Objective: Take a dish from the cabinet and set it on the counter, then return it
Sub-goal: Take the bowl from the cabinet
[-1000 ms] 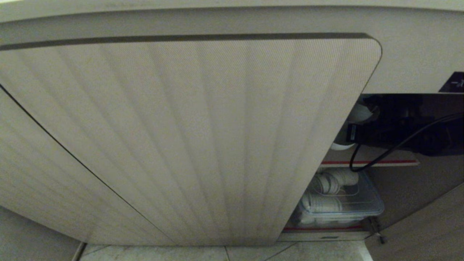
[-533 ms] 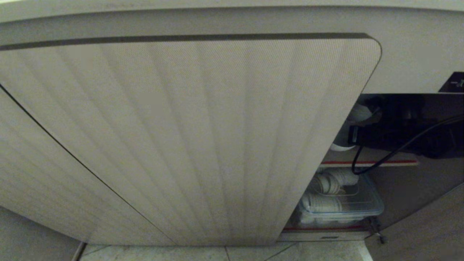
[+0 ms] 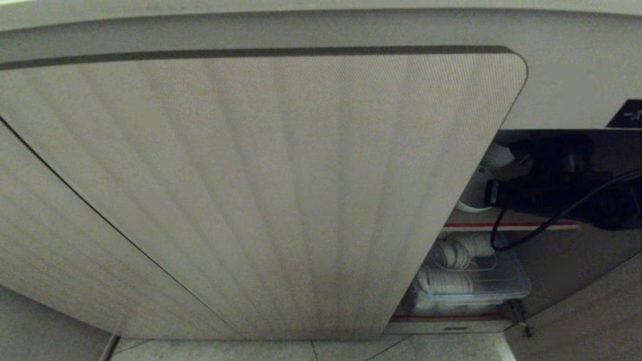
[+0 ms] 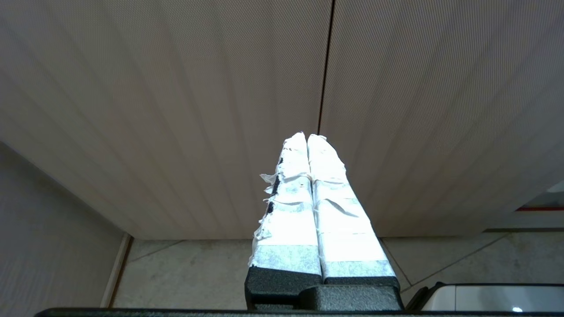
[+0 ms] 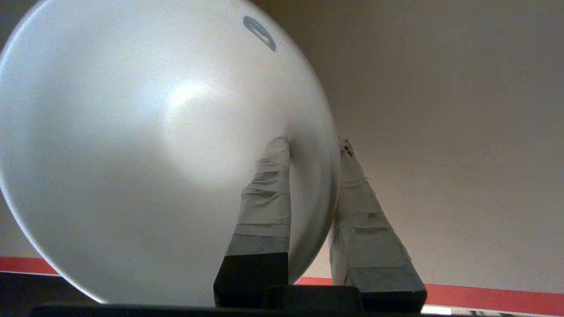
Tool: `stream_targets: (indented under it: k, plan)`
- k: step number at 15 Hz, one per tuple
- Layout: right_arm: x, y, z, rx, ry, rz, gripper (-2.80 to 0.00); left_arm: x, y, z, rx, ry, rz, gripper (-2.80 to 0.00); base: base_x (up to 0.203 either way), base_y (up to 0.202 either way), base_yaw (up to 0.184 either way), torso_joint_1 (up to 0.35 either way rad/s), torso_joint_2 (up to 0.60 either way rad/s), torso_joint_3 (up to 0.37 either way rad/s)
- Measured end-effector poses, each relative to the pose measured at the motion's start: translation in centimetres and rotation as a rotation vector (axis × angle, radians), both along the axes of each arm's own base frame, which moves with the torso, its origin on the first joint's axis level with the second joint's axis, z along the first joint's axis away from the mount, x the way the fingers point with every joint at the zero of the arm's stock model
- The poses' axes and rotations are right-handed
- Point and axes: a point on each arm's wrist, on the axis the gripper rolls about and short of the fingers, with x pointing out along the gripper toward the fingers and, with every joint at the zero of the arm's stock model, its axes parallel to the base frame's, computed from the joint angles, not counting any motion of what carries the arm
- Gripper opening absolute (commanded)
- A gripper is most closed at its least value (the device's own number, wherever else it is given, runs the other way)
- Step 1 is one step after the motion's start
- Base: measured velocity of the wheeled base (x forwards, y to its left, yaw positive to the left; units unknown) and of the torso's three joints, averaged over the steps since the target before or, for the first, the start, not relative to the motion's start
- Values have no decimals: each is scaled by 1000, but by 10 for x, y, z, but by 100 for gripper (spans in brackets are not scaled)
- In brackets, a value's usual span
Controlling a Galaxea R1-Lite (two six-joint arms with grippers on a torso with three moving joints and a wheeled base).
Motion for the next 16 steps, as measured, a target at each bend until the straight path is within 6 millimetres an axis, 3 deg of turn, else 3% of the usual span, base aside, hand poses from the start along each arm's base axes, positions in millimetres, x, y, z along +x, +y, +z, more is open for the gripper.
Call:
stream_targets:
  k: [16]
  plan:
    - [-17,-2,7,104,10,-60,-280,0,0,0,0,0,0,-280,0,0,0,0,0,0]
